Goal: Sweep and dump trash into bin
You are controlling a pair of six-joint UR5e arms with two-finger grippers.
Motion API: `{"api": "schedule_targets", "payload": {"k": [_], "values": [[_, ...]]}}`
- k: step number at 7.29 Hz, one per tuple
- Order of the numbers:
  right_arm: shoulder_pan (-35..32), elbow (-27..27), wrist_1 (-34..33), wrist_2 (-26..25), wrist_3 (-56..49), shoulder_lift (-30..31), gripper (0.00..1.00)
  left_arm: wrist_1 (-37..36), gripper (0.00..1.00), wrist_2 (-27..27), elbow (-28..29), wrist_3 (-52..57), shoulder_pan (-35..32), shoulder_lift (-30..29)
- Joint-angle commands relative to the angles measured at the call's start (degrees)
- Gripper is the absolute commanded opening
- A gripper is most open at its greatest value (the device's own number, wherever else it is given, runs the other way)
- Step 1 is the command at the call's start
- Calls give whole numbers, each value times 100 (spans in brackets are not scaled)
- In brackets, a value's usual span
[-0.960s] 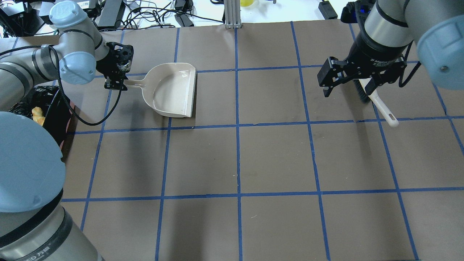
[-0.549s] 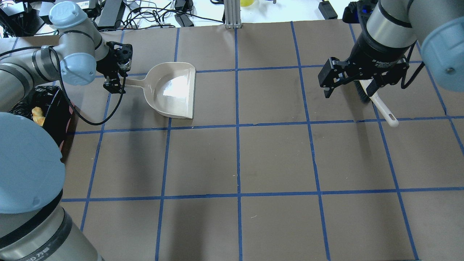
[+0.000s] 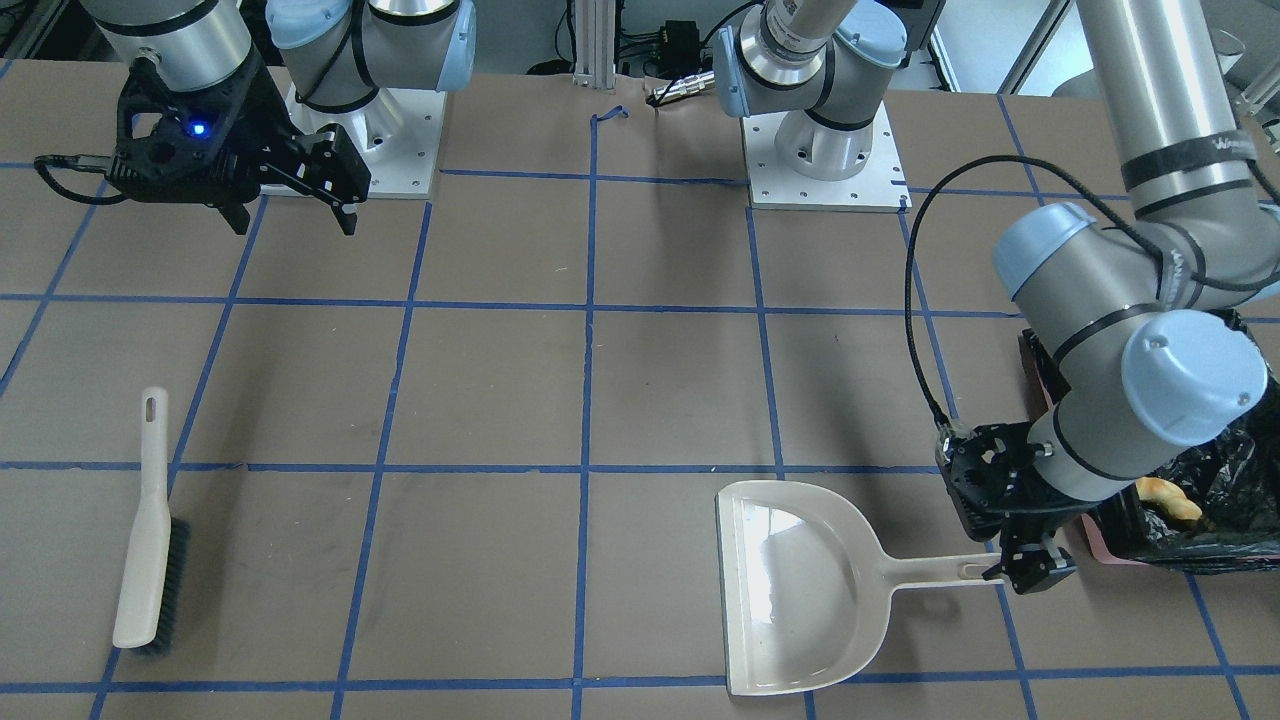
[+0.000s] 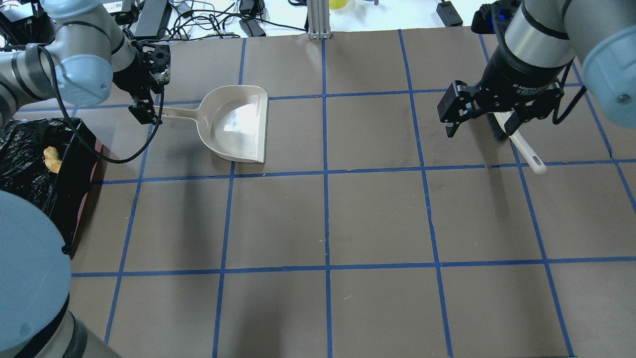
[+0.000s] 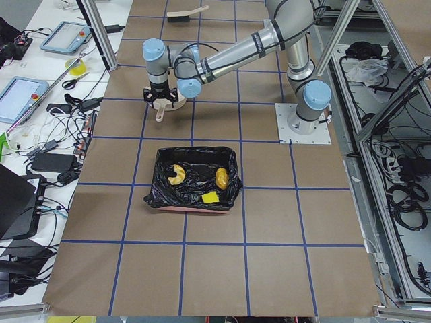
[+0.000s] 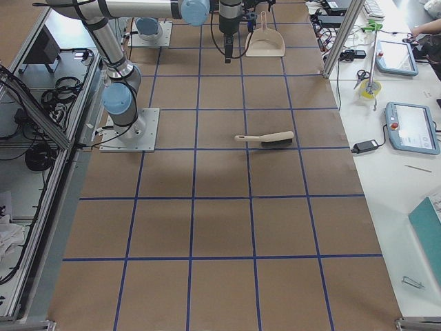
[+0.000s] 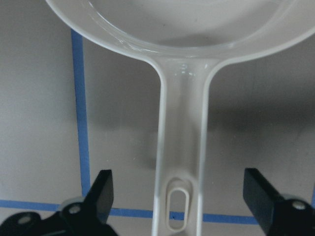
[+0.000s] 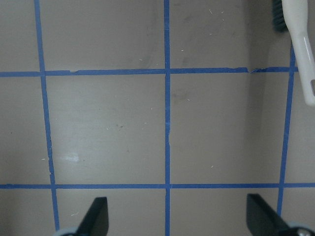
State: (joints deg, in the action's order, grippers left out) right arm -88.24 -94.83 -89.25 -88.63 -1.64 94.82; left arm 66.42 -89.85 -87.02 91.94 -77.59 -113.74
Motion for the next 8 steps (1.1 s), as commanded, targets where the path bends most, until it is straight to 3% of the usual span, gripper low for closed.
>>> {"api": "schedule_targets", "payload": {"k": [1,3,5,8], "values": [[0,0,-4,-13,-64,-51,100,1017,94,-6,18,-1008,-2,858],[0,-9,-22,-240,-73,-87,100,1880,97,-14,-17,-1834,-2,1562],[0,-44,-22,-312,15,-87,100,2137,100,-32,-8,-3499,-2,2003],[0,-123,-22,-312,-11,-78,100,2592,100,3,35,-6311,-63,2154]]}}
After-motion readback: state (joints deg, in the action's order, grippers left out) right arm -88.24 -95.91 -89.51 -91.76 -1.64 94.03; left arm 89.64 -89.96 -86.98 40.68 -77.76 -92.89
